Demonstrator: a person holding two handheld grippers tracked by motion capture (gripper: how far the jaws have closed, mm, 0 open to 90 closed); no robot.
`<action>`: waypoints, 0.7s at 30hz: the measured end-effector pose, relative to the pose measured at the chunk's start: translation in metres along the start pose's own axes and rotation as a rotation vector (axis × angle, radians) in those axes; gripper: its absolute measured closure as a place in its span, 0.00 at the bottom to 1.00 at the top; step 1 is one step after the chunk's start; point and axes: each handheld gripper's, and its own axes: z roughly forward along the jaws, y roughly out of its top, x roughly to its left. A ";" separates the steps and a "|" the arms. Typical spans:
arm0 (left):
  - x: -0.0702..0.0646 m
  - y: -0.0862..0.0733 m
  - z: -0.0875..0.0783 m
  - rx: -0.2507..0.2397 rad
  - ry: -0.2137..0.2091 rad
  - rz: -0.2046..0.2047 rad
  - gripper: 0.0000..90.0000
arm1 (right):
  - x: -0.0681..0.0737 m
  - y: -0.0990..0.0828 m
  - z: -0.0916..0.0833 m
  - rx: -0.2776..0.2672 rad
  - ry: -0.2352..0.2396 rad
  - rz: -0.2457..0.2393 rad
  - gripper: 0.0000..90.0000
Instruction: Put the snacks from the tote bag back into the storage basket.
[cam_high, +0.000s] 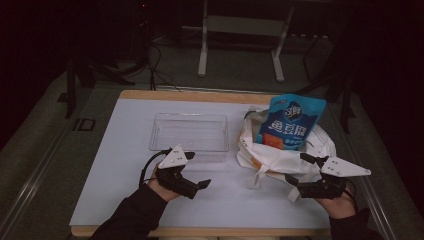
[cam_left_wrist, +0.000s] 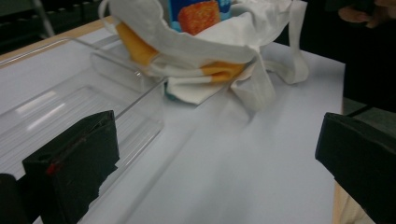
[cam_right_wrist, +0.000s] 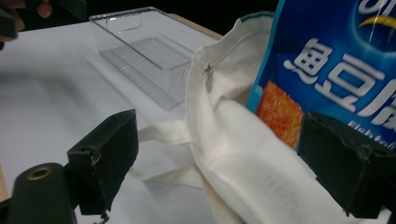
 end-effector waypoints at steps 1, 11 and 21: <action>0.000 0.003 0.003 0.001 -0.008 0.005 0.00 | -0.001 0.001 0.000 -0.001 0.002 -0.002 0.14; 0.005 0.032 0.034 0.010 -0.047 0.035 0.00 | -0.015 0.010 -0.003 -0.013 -0.011 -0.001 0.14; 0.014 0.058 0.057 -0.016 -0.053 0.057 0.02 | -0.029 0.013 -0.005 -0.013 -0.036 0.001 0.14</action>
